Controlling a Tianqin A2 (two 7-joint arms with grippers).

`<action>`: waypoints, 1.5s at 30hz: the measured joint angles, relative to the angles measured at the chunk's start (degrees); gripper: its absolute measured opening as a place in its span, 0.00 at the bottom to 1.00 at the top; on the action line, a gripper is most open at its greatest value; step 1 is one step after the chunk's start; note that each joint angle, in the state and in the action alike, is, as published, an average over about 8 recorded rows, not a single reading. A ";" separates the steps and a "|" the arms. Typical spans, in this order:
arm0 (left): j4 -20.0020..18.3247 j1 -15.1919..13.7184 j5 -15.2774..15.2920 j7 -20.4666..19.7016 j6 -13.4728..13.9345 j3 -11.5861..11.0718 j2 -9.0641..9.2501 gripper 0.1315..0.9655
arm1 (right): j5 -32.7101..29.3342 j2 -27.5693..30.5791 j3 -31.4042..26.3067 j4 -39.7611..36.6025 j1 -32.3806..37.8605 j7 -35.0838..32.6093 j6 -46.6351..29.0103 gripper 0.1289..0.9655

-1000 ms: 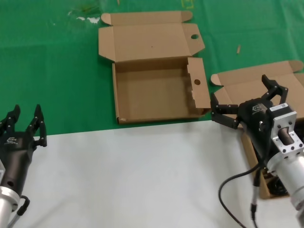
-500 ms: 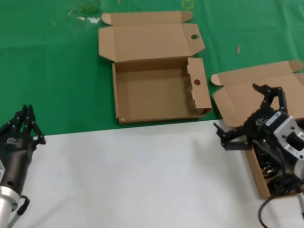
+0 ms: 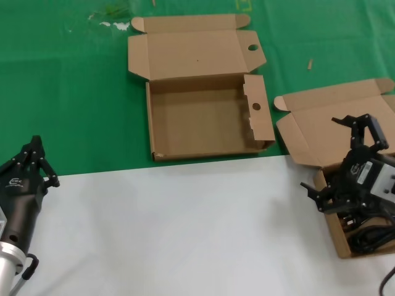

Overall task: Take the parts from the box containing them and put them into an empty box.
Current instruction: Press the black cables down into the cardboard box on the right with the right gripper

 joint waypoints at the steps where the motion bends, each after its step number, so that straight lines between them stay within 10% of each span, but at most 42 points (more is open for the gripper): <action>1: 0.00 0.00 0.00 0.00 0.00 0.00 0.00 0.01 | 0.27 0.65 -0.36 0.10 0.62 -0.89 -0.60 1.00; 10: 0.00 0.00 0.00 0.00 0.00 0.00 0.00 0.01 | -3.84 5.15 -1.36 -0.03 4.81 -0.60 -9.07 1.00; 32: 0.00 0.00 0.00 0.00 0.00 0.00 0.00 0.01 | -63.07 4.26 -0.77 -2.20 14.15 57.94 -43.01 1.00; 45: 0.00 0.00 0.00 0.00 0.00 0.00 0.00 0.01 | -84.91 1.99 16.45 0.71 1.08 74.98 -52.70 1.00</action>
